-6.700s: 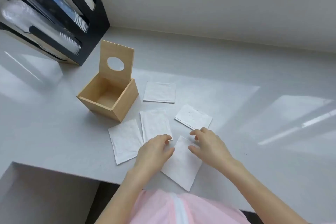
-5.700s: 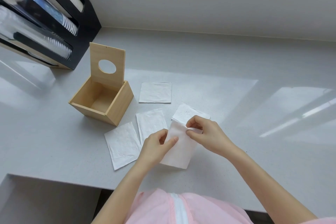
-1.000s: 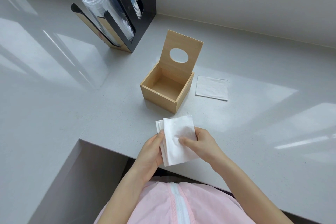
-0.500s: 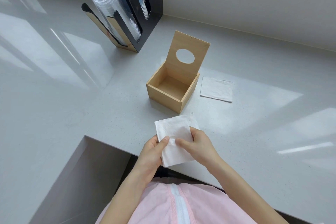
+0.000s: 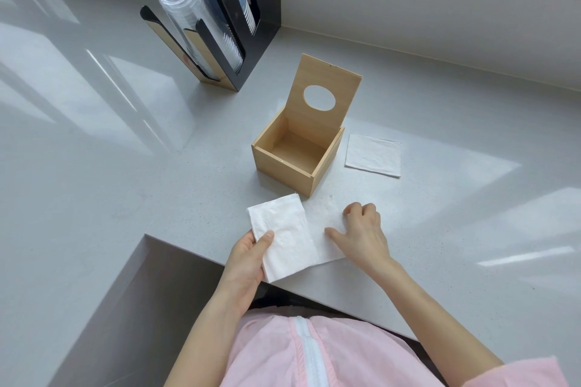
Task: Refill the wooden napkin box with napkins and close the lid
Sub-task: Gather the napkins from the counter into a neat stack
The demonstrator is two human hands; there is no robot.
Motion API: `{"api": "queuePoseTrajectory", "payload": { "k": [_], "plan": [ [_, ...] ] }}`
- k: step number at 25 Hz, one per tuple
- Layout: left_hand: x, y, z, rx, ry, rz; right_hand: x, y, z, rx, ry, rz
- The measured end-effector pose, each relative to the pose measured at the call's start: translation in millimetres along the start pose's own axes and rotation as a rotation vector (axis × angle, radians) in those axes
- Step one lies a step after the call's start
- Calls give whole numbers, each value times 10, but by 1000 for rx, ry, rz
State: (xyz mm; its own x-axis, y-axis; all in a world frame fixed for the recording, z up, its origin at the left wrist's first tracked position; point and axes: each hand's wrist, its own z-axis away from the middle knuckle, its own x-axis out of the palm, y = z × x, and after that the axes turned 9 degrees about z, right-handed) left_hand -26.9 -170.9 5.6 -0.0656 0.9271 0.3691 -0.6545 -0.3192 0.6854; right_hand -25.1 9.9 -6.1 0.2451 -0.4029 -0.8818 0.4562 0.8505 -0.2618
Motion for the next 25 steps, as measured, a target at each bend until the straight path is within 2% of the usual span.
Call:
{"api": "queuePoseTrajectory", "payload": {
  "k": [3,8,13,17,19,21,23,25],
  "plan": [
    [15,-5,-1,2,1,5,0,-52,-42,-22,-25,47],
    [35,-15,3,9,12,7,13,-49,-43,-58,-53,-96],
    [54,-39,1,8,35,18,-147,33,-2,-6,-115,-416],
    [83,-65,-2,4,33,39,-337,101,75,-49,-85,-507],
    [100,-65,-5,-2,26,39,-493,94,147,-89,-96,-688],
    [123,-66,-8,-22,16,46,-685,64,206,-188,-223,-1036],
    [140,-72,-9,-41,-9,56,-824,20,240,-297,-421,-1344],
    [153,-89,-19,-51,-52,43,-794,-44,255,-334,-535,-1391]
  ]
}}
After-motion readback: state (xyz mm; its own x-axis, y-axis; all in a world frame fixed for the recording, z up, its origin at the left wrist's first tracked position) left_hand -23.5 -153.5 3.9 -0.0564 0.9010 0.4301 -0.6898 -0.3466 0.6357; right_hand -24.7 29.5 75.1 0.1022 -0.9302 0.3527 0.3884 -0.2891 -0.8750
